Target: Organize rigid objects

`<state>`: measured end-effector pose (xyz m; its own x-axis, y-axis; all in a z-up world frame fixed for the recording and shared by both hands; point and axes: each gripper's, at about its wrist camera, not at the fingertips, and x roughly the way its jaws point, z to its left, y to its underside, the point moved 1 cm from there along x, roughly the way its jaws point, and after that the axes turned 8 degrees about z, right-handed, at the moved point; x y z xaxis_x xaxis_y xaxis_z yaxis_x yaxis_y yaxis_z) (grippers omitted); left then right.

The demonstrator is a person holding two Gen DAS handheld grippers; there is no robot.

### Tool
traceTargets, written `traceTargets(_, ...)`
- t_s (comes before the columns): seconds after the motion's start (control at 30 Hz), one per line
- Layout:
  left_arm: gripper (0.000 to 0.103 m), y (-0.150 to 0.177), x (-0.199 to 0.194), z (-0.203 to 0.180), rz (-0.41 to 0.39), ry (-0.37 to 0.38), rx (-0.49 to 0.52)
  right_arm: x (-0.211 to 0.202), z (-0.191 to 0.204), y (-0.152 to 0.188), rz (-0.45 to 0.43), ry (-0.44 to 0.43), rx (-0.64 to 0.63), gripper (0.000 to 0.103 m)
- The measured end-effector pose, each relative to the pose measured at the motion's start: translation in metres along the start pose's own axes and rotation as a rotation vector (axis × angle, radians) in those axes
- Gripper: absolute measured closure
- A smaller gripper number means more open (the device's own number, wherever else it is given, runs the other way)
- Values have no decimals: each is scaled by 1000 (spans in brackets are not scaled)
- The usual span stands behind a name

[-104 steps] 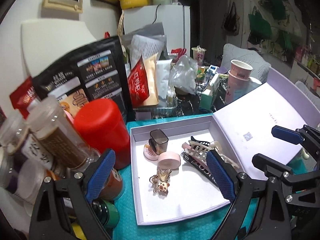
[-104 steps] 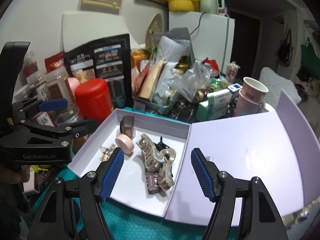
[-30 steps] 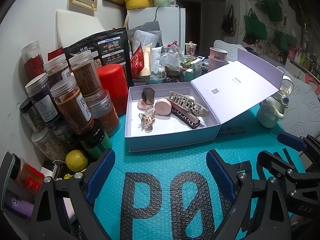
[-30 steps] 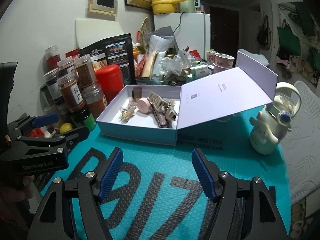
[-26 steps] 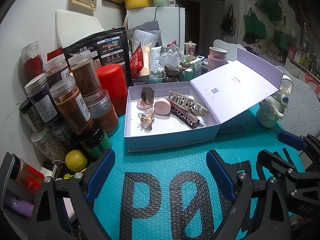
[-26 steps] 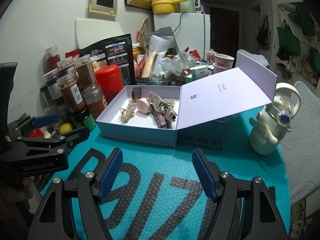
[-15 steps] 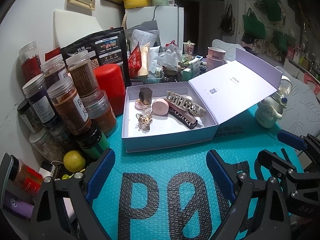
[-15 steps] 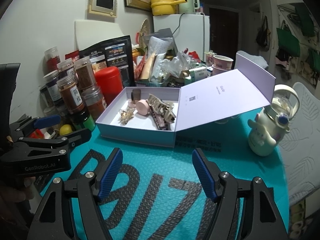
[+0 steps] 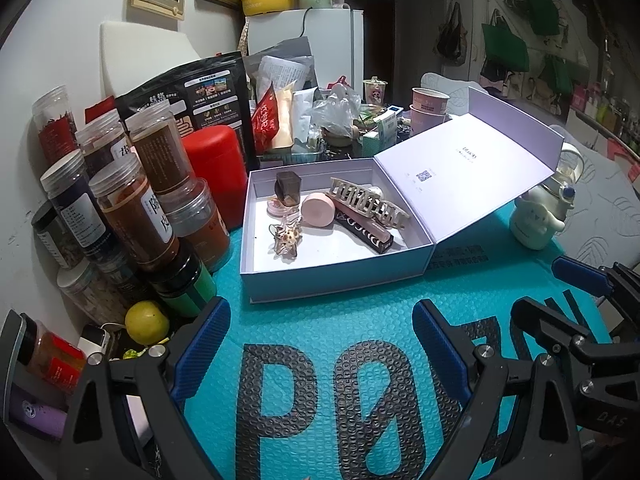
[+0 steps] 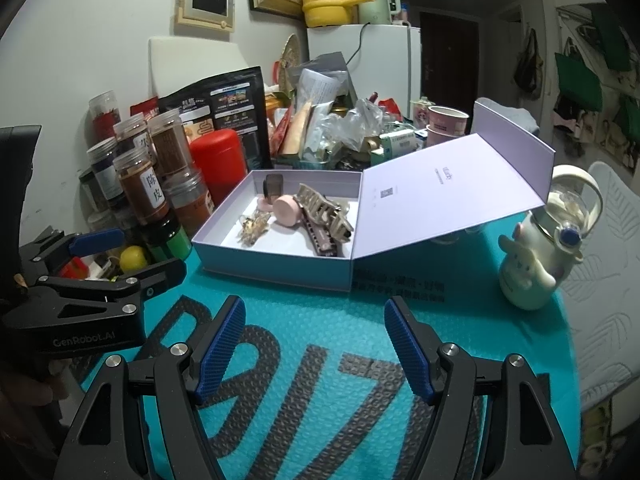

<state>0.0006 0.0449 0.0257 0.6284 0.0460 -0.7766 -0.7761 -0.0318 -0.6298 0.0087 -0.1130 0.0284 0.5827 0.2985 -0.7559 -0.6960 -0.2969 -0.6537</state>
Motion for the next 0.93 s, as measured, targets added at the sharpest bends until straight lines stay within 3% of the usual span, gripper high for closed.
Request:
traceTargets(0.63,9,-1,3,1,19,27,-8,5,1,0,9,14,3,27)
traceTargets(0.93,9,-1,10,4,40,6,-20,8,2,0,18,22,3,27)
